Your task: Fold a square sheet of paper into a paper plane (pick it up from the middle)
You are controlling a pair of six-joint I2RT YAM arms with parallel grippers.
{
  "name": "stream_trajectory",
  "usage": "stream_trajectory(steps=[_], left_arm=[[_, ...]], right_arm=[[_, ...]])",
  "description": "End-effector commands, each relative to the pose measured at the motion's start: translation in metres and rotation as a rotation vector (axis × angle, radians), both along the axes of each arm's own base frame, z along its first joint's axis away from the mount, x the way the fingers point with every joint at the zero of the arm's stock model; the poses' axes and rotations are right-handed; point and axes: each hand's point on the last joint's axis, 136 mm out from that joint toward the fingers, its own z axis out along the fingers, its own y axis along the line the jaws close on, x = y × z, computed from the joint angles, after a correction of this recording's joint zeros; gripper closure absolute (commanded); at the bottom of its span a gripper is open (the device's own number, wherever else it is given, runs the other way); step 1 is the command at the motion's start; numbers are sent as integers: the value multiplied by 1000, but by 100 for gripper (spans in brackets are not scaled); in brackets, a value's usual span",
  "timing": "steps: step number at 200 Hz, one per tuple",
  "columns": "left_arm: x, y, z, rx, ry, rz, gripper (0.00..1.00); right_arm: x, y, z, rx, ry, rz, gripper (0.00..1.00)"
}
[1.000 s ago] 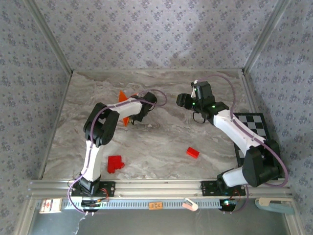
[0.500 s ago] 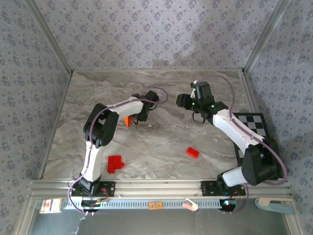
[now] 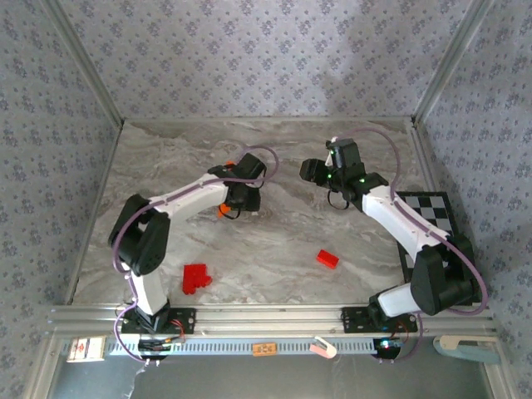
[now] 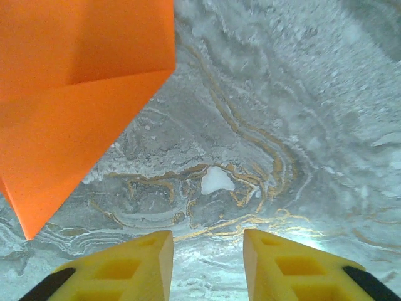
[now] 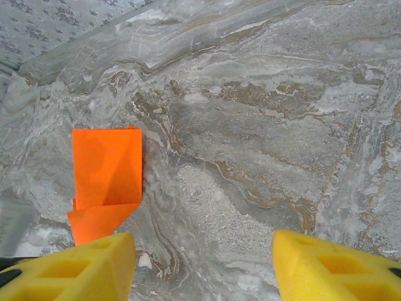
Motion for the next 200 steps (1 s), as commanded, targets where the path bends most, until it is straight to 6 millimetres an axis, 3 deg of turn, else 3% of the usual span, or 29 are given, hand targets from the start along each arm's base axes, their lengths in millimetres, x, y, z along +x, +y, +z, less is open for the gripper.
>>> stream_trajectory(steps=[1,105,148,200], left_arm=[[14,7,9,-95,-21,44,70],[58,59,-45,8,31,172,90],[62,60,-44,10,19,160,89],[66,58,-24,-11,-27,142,82]], right_arm=[[2,2,-5,21,15,-4,39],[1,10,-9,21,33,14,39],[2,15,-12,18,46,26,39],[5,22,-16,18,59,42,39]])
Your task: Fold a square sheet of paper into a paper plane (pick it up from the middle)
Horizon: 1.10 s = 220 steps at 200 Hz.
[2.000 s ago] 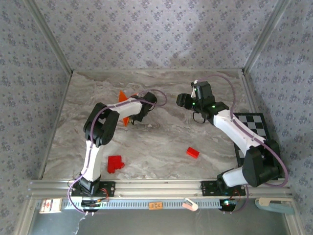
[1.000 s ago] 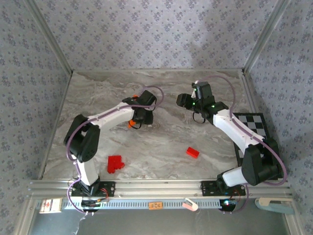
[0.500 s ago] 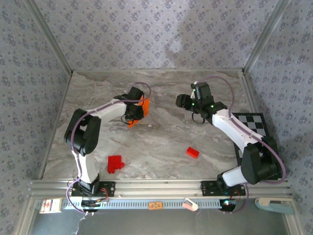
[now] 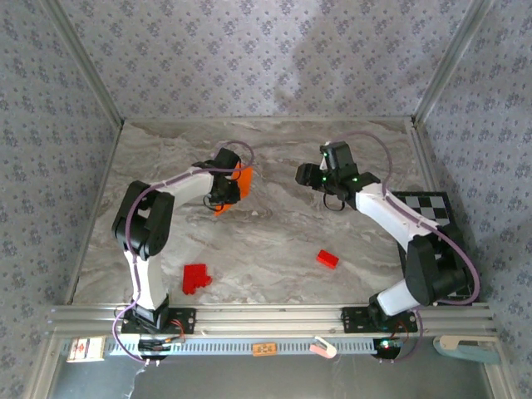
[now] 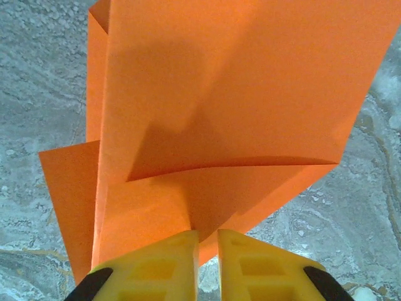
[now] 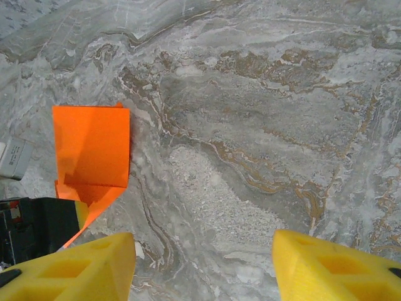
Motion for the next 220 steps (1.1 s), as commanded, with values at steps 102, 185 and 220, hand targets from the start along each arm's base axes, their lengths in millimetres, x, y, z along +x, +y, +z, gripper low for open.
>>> stream_trajectory(steps=[102,185,220], left_arm=[[27,5,46,-16,-142,2,78],[34,29,12,34,-80,75,83],[33,35,-1,42,-51,89,86]], right_arm=[[6,19,0,23,16,34,39],[5,28,-7,18,38,57,39],[5,31,-10,15,50,64,39]])
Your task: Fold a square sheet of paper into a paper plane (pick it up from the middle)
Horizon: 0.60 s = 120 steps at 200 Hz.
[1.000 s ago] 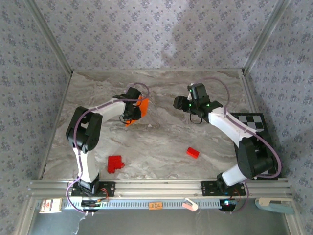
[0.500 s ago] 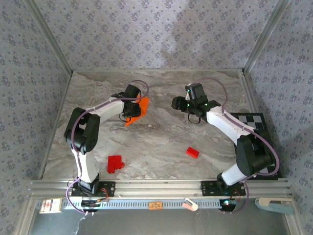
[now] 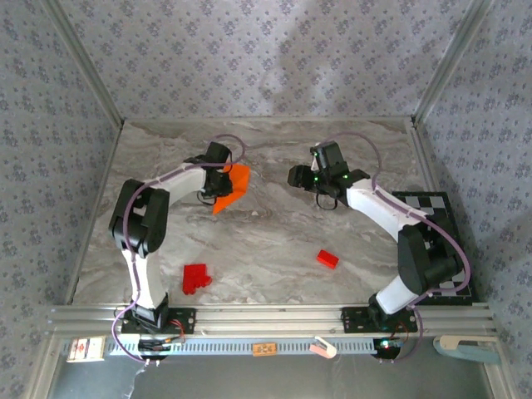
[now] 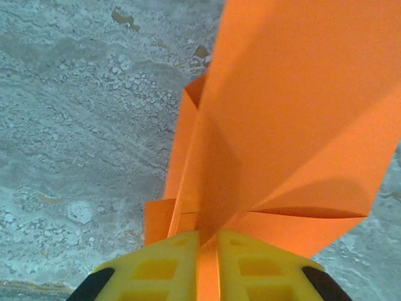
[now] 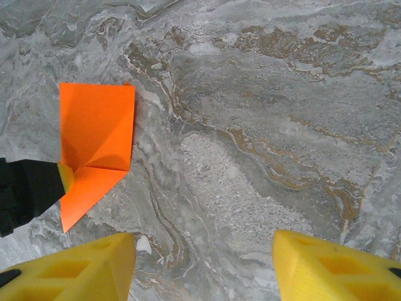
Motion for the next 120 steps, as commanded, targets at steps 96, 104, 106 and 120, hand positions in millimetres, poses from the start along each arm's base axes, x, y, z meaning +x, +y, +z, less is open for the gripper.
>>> stream_trajectory(steps=[96,104,106,120], left_arm=[[-28,-19,-23,-71,98,-168,91],[-36,-24,-24,-79,106,-193,91],[-37,-25,-24,-80,108,-200,91],[-51,-33,-23,-83,116,-242,91]], right_arm=[[1,25,-16,19,71,29,39],[0,27,-20,22,81,30,40],[0,28,-21,23,84,32,40],[-2,35,-27,41,107,34,41]])
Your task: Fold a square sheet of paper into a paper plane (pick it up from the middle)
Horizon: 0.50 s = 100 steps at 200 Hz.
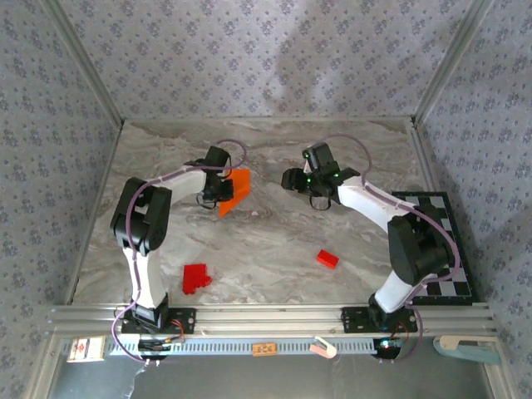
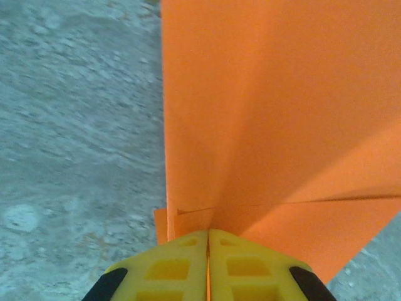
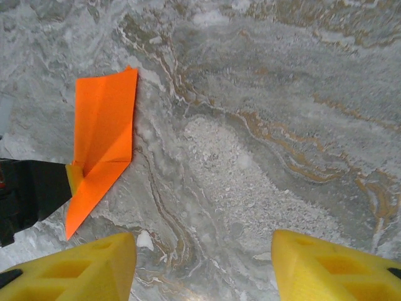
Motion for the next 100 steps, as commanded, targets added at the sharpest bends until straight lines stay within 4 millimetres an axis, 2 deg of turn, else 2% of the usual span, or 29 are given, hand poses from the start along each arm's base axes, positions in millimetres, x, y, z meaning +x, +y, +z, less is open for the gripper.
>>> stream_trajectory(steps=[1,27,37,40,52,72,100], left_arm=[[-36,-19,-7,-27,67,-125,92],[-61,-36,-4,-60,74,-201,92],[-69,-40,-3,-70,77,-223,92],[-71,-41,-2,-74,75,-230,92],[-78,-44,1,-92,69,-243,92],[-83,-44,4,-122,50,-252,92],[-85,-45,0,-133,58,-251,92]], right_arm=[[-1,15,-2,43,36,1,41],[-5,32,-15,69,80,33,47],[-9,39,-25,72,115,53,50],[-4,46,-17,87,102,63,51],[-4,56,-24,100,124,78,54],[-4,73,-37,107,165,103,59],[-6,95,-54,121,228,141,66]])
